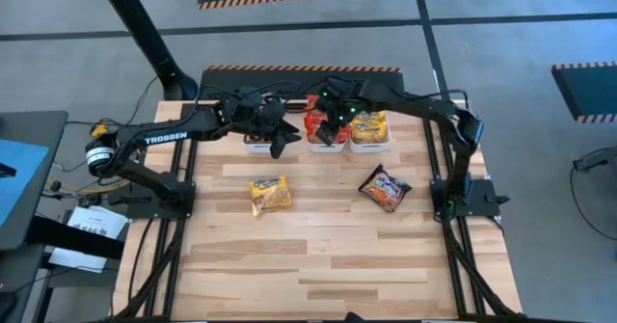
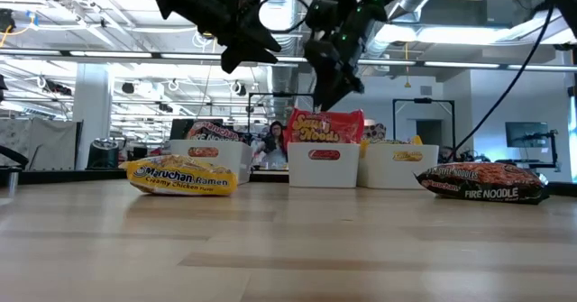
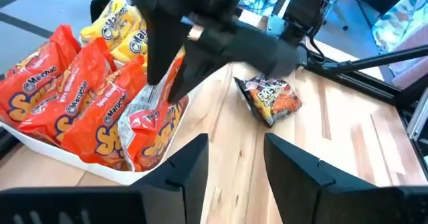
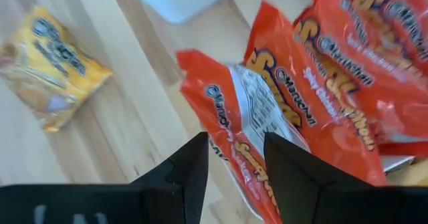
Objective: Sort Maruchan noodles
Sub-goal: Put the black noodle pack into the left white bin
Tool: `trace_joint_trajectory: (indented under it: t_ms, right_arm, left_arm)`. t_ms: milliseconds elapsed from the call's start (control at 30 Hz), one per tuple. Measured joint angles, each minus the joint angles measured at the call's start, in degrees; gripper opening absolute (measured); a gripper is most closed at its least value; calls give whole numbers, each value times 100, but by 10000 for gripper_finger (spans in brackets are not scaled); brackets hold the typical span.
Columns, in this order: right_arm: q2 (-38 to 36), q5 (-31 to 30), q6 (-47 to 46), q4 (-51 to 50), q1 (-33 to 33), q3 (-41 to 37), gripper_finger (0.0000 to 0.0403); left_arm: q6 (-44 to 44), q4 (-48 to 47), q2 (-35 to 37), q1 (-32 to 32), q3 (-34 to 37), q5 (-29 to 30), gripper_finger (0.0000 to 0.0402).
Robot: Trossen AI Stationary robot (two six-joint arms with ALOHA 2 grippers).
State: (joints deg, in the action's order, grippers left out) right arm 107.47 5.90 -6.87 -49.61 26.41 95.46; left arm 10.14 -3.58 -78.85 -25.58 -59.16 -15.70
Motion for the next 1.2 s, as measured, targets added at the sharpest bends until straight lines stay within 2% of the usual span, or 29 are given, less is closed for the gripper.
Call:
trace_joint_trajectory:
  t_ms: [167,333,600,667,833,933,1200]
  right_arm:
    - [-353,1,-1,-13,-1,0,170]
    - [-758,1,-3,-11,-12,0,170]
    - [-1344,8,-68,-434,-12,0,170]
    - [-1467,10,-123,-607,-12,0,170]
    - [-1724,16,-127,-752,-36,5,170]
    - [-1813,21,-125,-1144,-65,7,170]
    - [-1828,18,-193,-2439,-359,-73,170]
  left_arm:
    - [10,3,0,-2,-2,31,132]
    - [-4,-61,0,-4,-2,531,132]
    - [291,-672,0,-69,-4,547,132]
    - [592,-906,0,-164,-4,399,132]
    - [1048,-1113,6,-418,-4,-705,132]
    - [1307,-1109,9,-492,-4,-1150,132]
    - [1516,-1103,9,-457,-4,-1254,132]
